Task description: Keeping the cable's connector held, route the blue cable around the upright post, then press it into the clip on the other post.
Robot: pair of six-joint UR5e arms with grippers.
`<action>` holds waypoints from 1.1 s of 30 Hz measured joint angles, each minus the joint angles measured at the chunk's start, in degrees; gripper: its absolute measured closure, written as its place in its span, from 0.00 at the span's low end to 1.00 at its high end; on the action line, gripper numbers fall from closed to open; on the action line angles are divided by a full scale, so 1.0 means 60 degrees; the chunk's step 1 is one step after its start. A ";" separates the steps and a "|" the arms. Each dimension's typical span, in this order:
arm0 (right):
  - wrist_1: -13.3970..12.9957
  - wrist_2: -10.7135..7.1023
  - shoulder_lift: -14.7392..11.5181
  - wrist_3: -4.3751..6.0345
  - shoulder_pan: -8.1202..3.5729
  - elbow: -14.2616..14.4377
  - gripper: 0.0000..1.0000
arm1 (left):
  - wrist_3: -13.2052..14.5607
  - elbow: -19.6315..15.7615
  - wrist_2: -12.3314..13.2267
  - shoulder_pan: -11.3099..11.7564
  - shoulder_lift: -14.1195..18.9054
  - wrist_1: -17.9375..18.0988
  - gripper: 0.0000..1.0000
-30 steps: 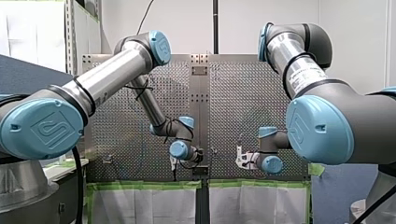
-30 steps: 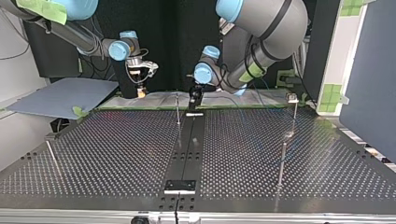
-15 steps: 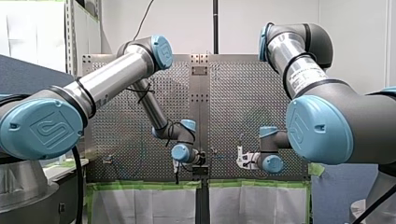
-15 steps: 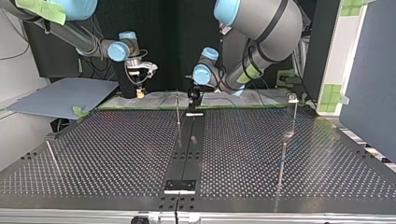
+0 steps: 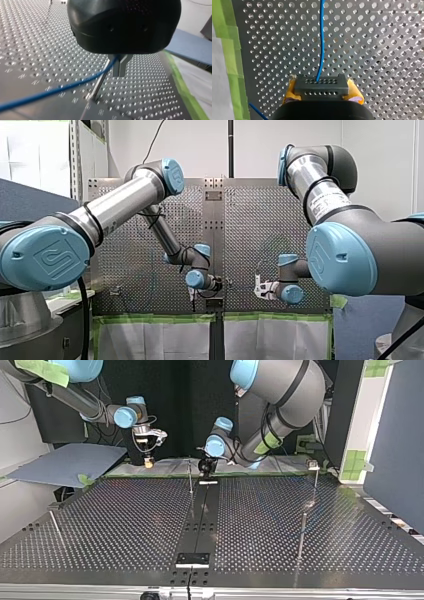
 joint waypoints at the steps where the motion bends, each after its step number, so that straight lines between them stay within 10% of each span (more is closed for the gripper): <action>1: -0.0001 0.0000 -0.0001 -0.0001 -0.0009 -0.0012 1.00 | -0.0034 0.0027 -0.0044 0.0014 0.0001 -0.0024 1.00; 33: -0.0133 -0.0075 0.0162 -0.0145 -0.0440 -0.0492 1.00 | -0.0337 0.0119 0.0619 0.0296 -0.0046 -0.0040 1.00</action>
